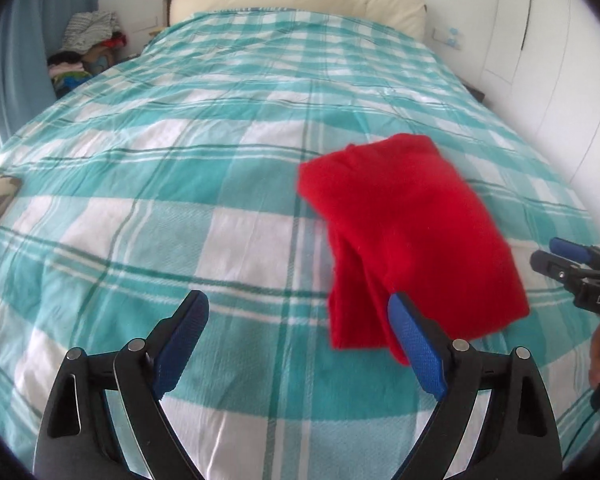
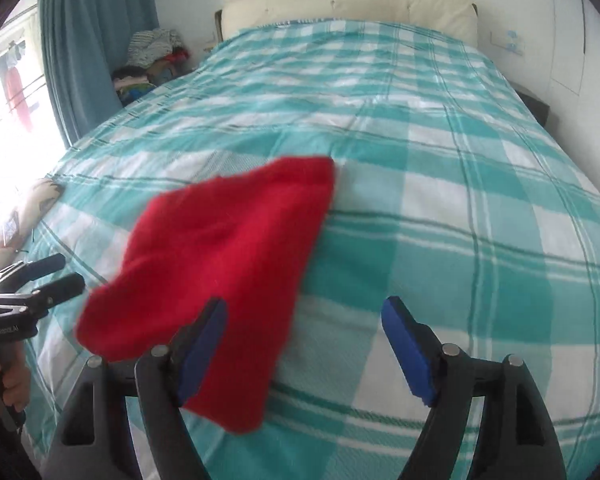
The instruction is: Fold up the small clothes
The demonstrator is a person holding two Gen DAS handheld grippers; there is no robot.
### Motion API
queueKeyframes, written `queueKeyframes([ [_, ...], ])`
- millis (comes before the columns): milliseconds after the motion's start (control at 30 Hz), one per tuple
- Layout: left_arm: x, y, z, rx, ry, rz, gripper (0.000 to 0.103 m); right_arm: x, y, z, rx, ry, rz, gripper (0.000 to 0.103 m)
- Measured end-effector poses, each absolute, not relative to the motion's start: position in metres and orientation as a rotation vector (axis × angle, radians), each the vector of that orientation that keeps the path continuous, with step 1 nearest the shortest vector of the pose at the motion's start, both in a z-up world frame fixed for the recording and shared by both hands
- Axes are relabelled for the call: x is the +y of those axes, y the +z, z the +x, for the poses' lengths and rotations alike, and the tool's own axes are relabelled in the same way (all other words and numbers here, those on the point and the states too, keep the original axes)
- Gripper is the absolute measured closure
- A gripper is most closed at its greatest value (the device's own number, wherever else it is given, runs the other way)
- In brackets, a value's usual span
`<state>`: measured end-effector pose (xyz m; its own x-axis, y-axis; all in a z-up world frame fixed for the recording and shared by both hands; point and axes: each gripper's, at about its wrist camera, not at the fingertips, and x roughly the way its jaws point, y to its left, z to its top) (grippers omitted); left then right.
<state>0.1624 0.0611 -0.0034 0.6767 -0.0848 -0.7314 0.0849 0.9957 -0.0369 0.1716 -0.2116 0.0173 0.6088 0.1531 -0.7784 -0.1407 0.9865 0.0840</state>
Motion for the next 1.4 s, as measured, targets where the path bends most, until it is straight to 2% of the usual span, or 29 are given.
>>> queueKeyframes([
  [67, 0.054, 0.006, 0.141, 0.766, -0.037, 0.071, 0.002, -0.216, 0.018, 0.146, 0.886, 0.168, 0.017, 0.023],
  [267, 0.034, 0.043, 0.088, 0.633, 0.045, 0.142, 0.0, -0.206, 0.055, 0.081, 0.787, 0.14, -0.021, 0.005],
  [333, 0.029, 0.05, 0.073, 0.611, 0.032, 0.143, 0.0, -0.201, 0.066, 0.065, 0.777, 0.142, -0.034, 0.005],
  [533, 0.014, 0.055, 0.049, 0.725, -0.013, 0.119, 0.0, -0.186, 0.087, 0.033, 0.776, 0.153, -0.069, 0.005],
  [1400, 0.005, 0.082, 0.006, 0.688, -0.023, 0.072, 0.0, -0.17, 0.111, -0.008, 0.777, 0.069, -0.099, 0.005],
])
